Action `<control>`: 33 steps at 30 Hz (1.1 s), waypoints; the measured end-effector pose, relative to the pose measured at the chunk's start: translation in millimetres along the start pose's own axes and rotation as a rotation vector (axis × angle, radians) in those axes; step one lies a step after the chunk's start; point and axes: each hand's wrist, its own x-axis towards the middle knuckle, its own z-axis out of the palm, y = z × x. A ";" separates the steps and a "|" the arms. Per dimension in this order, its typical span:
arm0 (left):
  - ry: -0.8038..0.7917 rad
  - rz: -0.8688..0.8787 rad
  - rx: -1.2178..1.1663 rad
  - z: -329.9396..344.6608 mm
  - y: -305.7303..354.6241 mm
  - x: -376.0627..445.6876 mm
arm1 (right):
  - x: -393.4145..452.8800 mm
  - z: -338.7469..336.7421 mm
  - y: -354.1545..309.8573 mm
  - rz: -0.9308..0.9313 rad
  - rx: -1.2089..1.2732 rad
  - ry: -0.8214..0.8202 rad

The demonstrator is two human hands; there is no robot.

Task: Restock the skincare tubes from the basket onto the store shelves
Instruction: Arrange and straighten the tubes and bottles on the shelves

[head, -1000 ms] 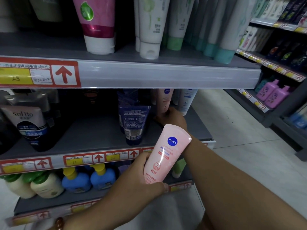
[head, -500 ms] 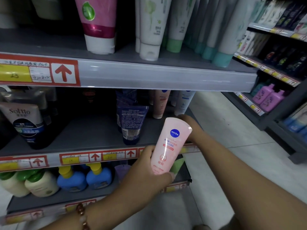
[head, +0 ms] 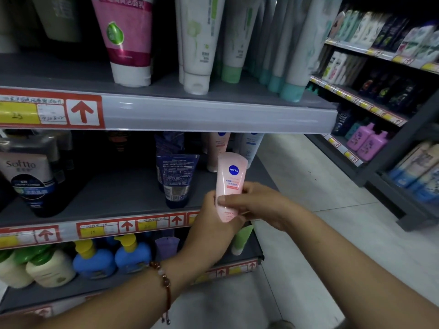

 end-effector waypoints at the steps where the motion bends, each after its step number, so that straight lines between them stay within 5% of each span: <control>1: -0.009 0.017 0.007 -0.1 0.3 0.8 | 1.9 1.1 -2.1 -0.028 -0.020 0.035; 10: -0.049 0.124 0.320 -32.7 5.5 3.5 | 58.7 -12.0 -6.9 -0.396 -0.291 0.447; 28: -0.093 0.155 0.902 -92.0 7.7 -9.0 | 90.7 -6.4 4.6 -0.372 -0.230 0.531; 33: -0.052 0.112 0.985 -114.4 7.3 -3.9 | 65.0 -9.6 3.4 -0.134 -0.445 0.522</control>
